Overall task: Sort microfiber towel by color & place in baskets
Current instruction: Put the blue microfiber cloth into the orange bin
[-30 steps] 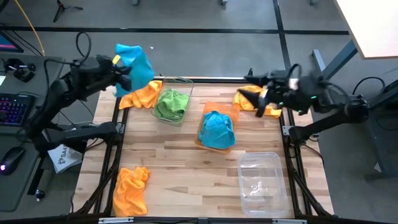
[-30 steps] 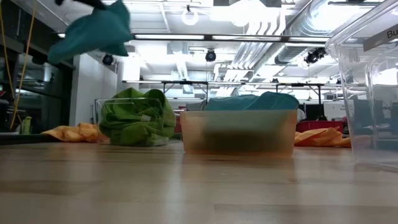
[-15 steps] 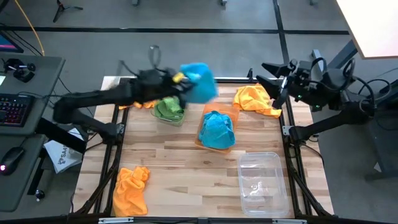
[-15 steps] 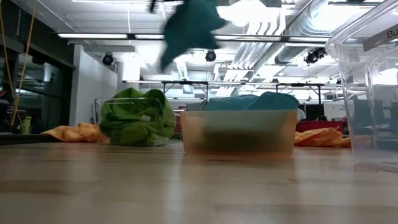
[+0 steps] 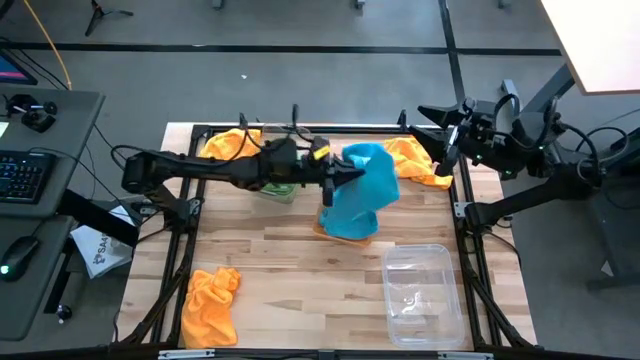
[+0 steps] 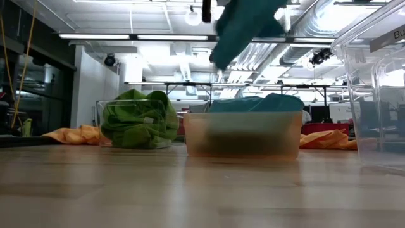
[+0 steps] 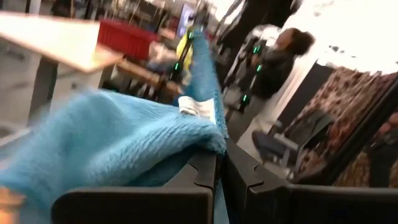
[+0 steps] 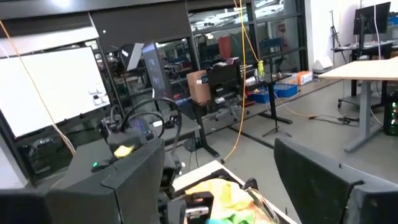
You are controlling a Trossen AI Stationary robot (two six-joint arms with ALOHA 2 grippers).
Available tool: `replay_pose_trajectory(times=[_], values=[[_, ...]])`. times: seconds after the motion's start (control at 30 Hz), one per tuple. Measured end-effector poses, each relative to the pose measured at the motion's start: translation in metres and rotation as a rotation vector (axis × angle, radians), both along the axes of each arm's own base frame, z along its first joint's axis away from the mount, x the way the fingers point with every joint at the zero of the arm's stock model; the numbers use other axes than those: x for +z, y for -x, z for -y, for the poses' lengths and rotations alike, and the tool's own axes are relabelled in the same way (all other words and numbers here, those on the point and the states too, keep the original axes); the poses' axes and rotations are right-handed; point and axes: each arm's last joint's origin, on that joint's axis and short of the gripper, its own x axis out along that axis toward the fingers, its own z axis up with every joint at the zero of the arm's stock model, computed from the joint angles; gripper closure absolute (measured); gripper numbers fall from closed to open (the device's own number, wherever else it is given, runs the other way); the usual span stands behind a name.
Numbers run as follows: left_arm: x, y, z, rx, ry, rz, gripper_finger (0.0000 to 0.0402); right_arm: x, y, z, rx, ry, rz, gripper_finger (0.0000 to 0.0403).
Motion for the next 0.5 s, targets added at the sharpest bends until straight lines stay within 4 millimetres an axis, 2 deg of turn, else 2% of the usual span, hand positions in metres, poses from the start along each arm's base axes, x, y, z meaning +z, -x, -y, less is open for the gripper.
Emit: replay_pose_trajectory(times=[0.17,0.37,0.5], values=[[-0.033,-0.02,0.006,-0.016,0.062,-0.074,0.0401,-0.003,-0.001,0.0,0.003,-0.029,-0.02,0.0104],[-0.053,-0.043,0.017,-0.154,0.184,0.089,0.0401,-0.007,-0.001,0.0,0.004,-0.055,-0.047,0.0104],[-0.072,-0.048,0.015,-0.152,0.204,-0.026,0.0401,-0.01,-0.001,-0.001,0.021,-0.08,-0.062,0.0104]])
